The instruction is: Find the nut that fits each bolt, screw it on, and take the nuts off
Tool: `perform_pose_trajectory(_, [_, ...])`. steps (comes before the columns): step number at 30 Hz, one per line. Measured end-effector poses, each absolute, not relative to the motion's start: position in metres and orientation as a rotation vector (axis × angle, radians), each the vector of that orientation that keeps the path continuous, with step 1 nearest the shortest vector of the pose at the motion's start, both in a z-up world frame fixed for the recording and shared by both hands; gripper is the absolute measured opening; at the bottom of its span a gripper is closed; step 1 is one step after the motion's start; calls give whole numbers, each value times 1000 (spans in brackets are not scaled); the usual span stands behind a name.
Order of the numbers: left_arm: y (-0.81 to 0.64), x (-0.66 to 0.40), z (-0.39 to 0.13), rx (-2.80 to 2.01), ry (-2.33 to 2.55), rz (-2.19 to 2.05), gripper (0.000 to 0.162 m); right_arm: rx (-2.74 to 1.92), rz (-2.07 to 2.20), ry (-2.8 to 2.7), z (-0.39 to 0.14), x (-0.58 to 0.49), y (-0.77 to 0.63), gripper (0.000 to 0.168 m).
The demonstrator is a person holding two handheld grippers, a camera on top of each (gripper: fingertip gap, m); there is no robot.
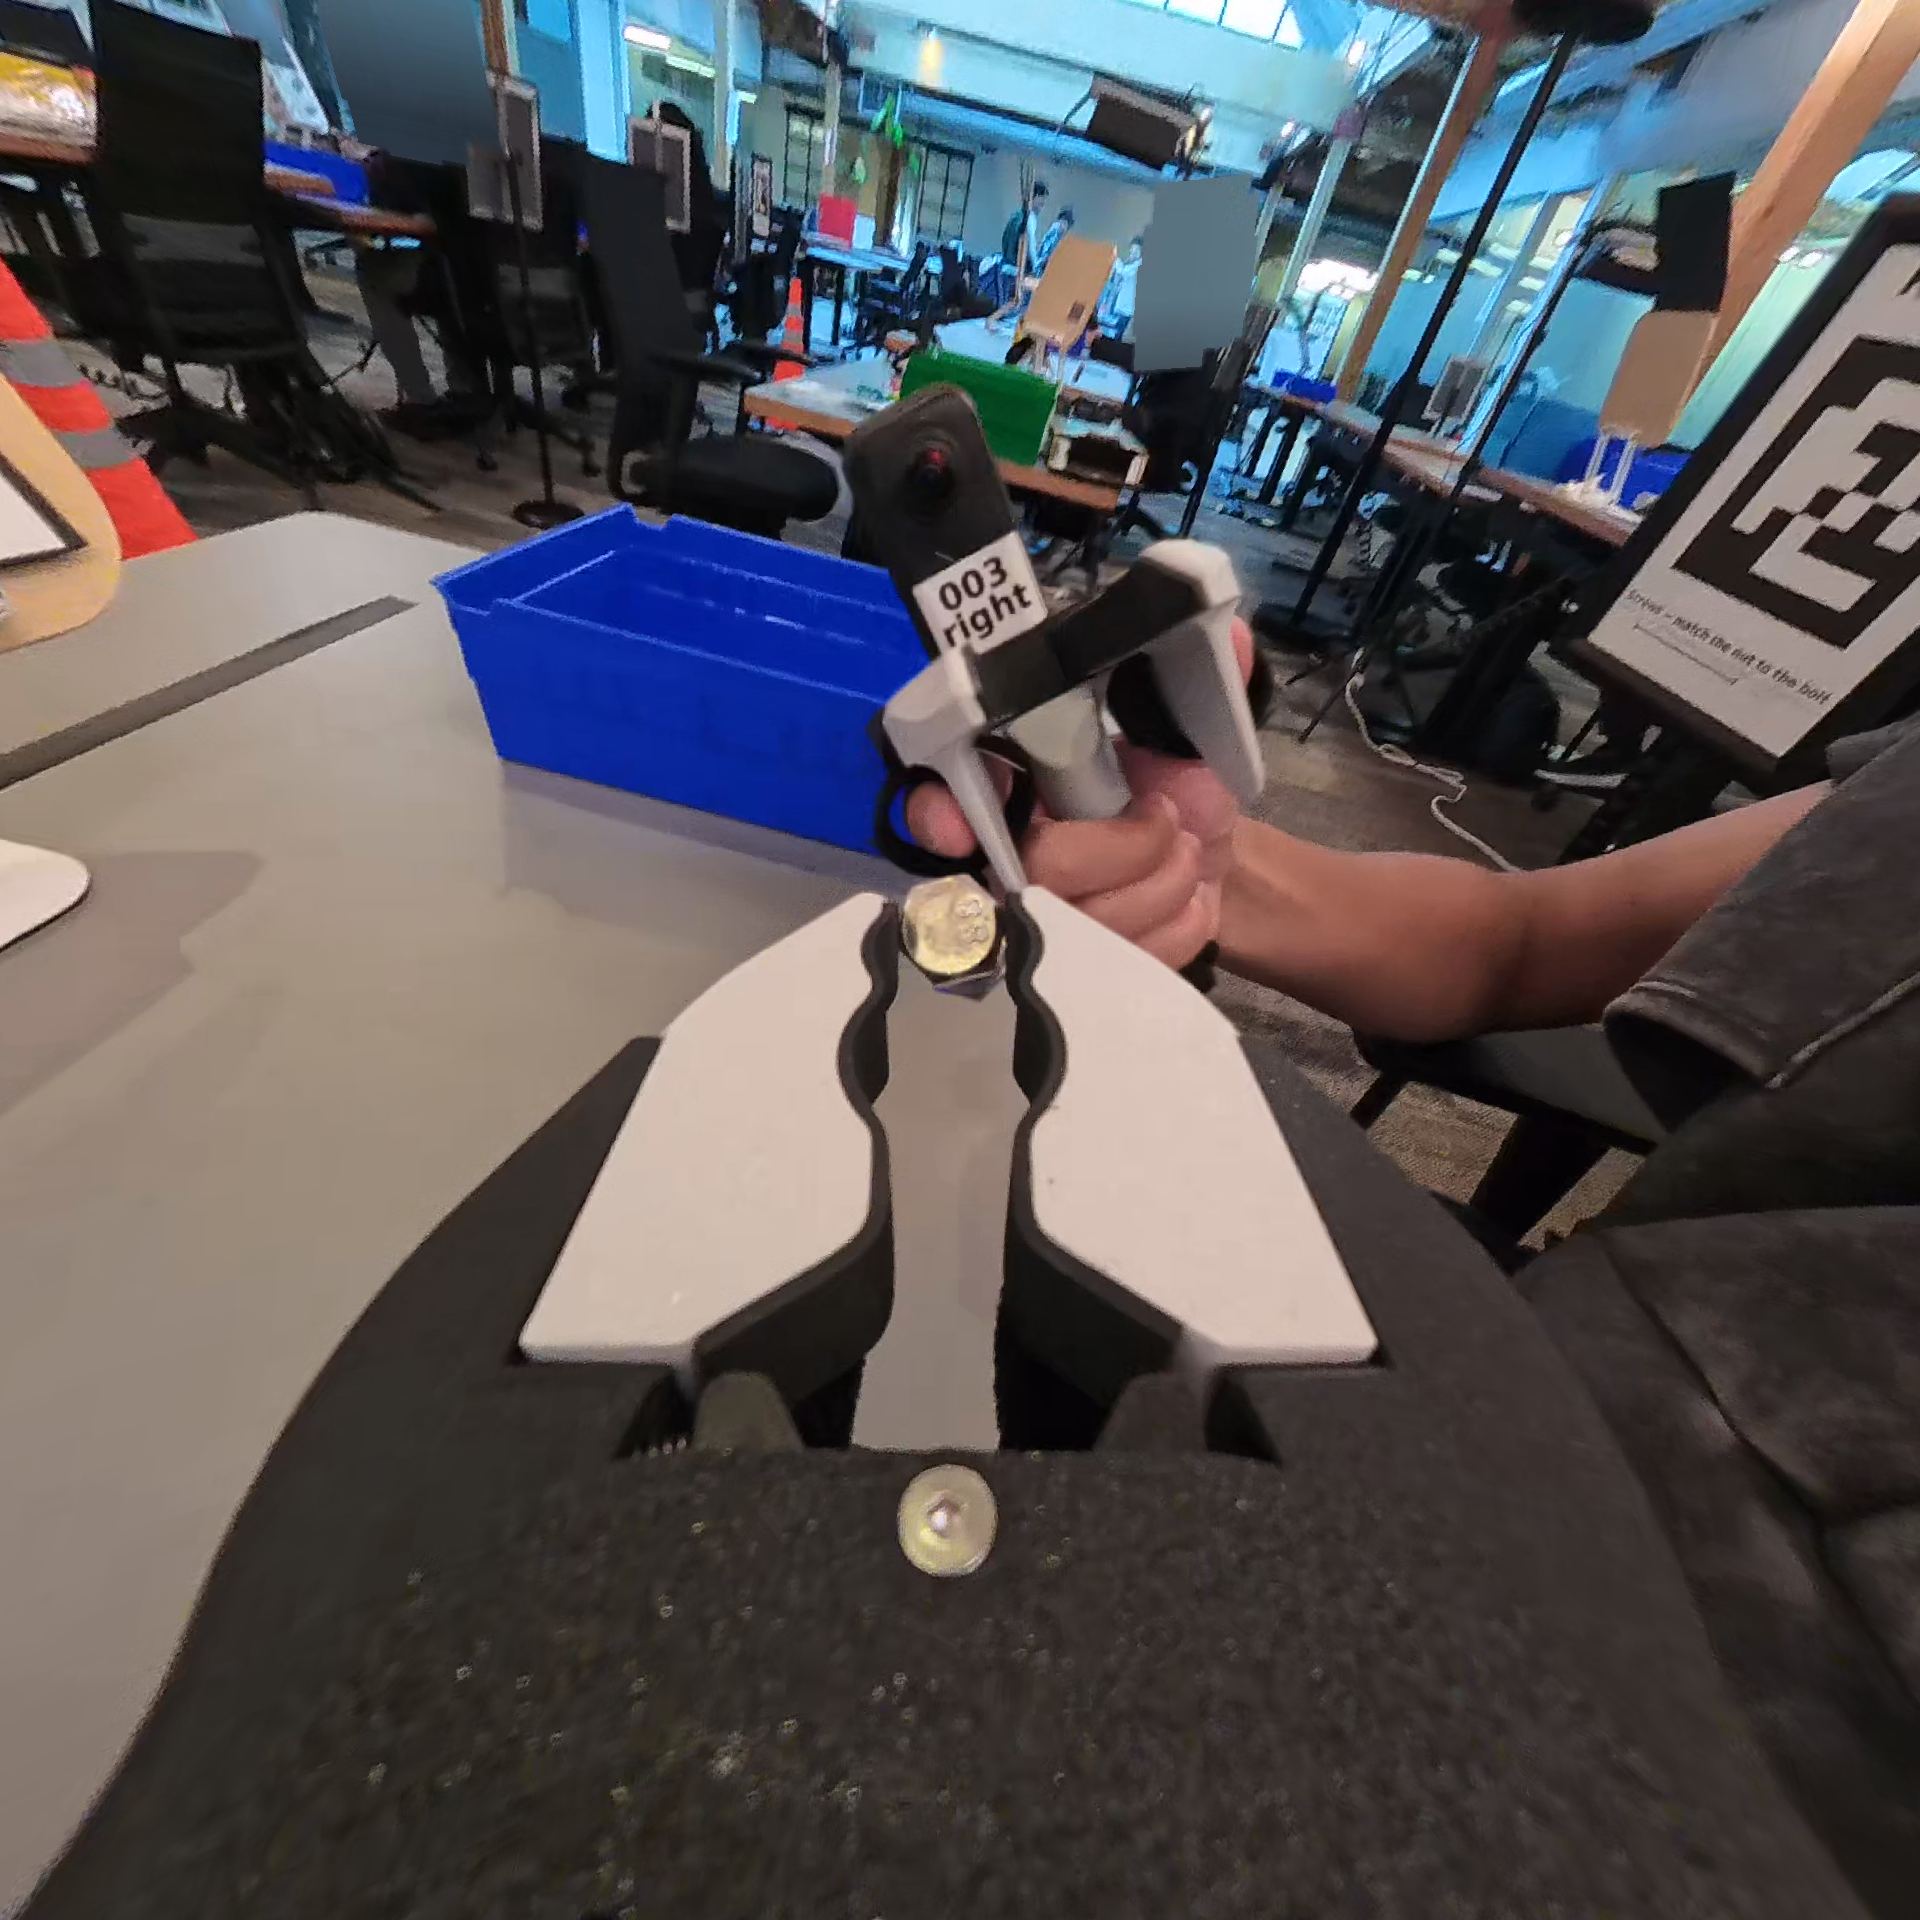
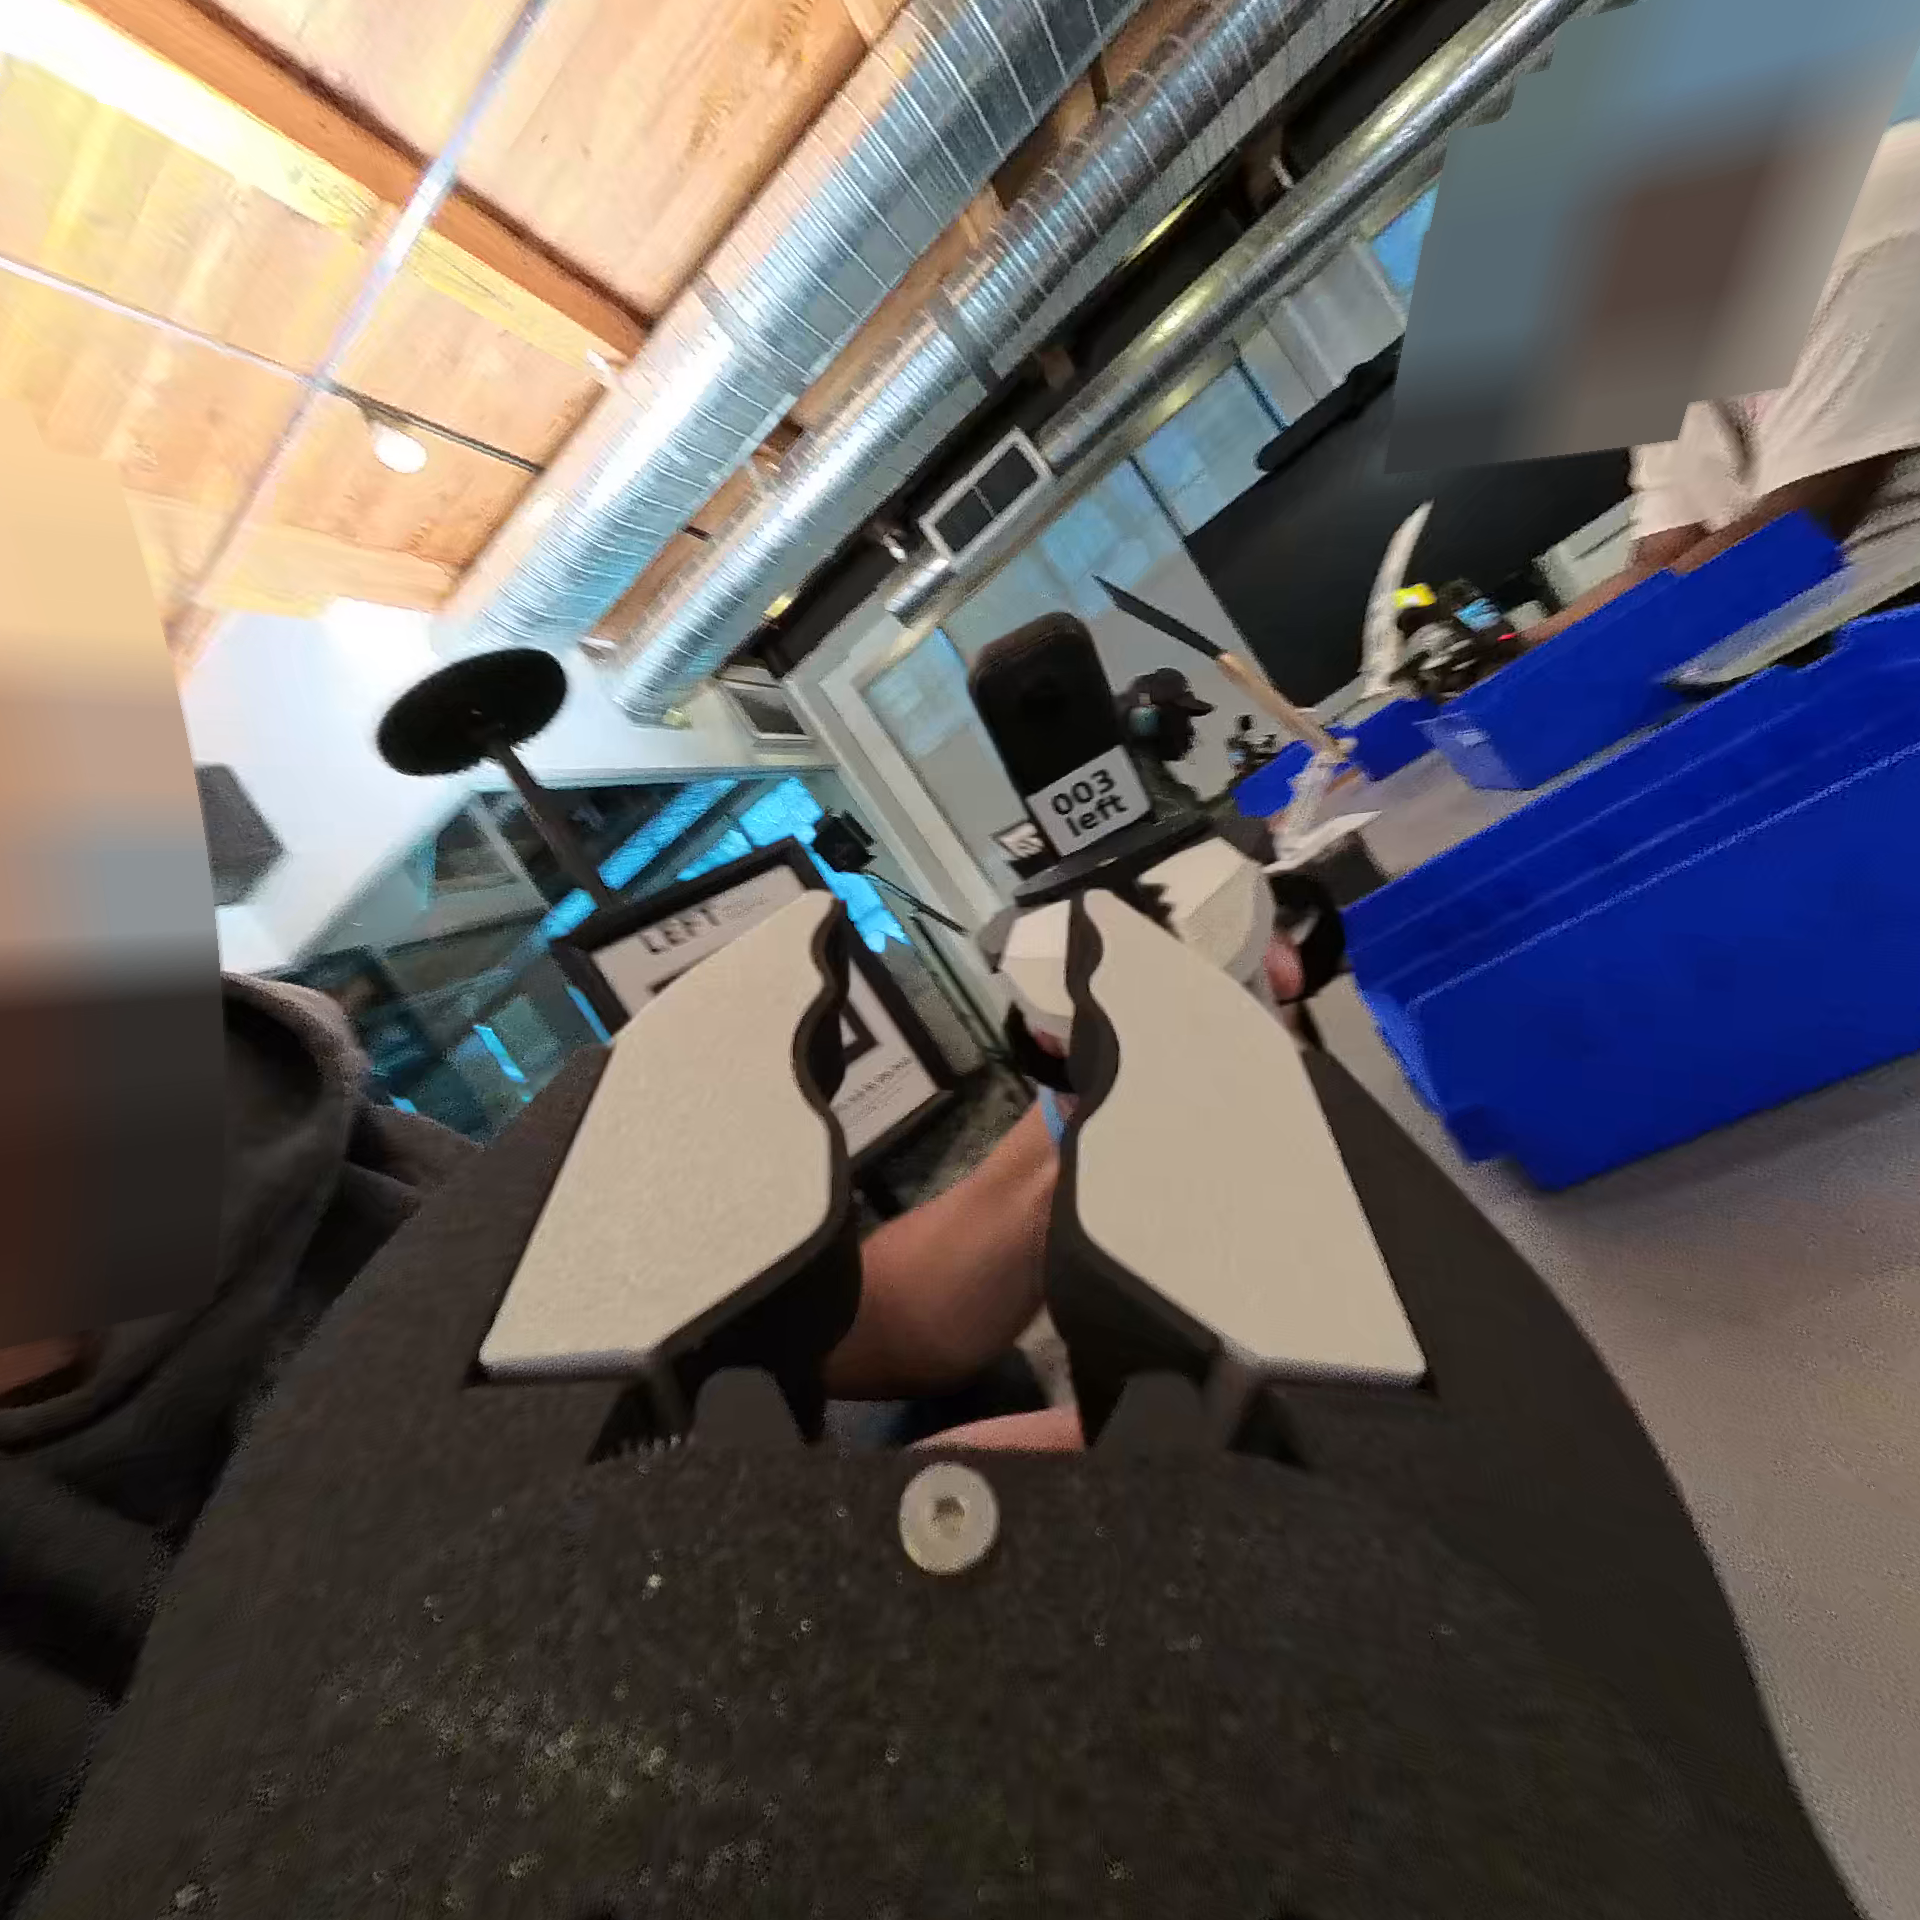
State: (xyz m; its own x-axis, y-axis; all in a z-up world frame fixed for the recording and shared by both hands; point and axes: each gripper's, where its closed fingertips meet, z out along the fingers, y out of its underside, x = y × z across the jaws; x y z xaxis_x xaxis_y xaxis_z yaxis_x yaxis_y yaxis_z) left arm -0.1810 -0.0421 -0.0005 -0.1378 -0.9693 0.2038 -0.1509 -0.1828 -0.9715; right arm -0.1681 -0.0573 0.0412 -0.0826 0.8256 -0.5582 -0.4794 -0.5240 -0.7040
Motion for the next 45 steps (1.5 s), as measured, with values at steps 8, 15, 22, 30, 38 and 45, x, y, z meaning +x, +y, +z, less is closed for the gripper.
perform_pose_trajectory(8, [-47,-181,16,-1312,1264,-1502,19,-1447,1749,-482,-3,-190,-52,46])
perform_pose_trajectory(15, [-36,-183,3,-1362,1258,-1446,19,-1215,1794,-410,38,-167,-55,40])
perform_pose_trajectory(22, [-37,-185,15,-1320,1209,-1537,19,-1389,1732,-391,-1,-179,-42,40])
perform_pose_trajectory(30, [-30,-187,9,-1352,1207,-1485,18,-1250,1724,-357,24,-168,-43,39])
perform_pose_trajectory(38, [-29,-188,13,-1335,1184,-1523,18,-1364,1813,-343,-13,-196,-40,42])
perform_pose_trajectory(45, [-23,-190,6,-1368,1181,-1487,18,-1159,1763,-278,25,-159,-39,37])
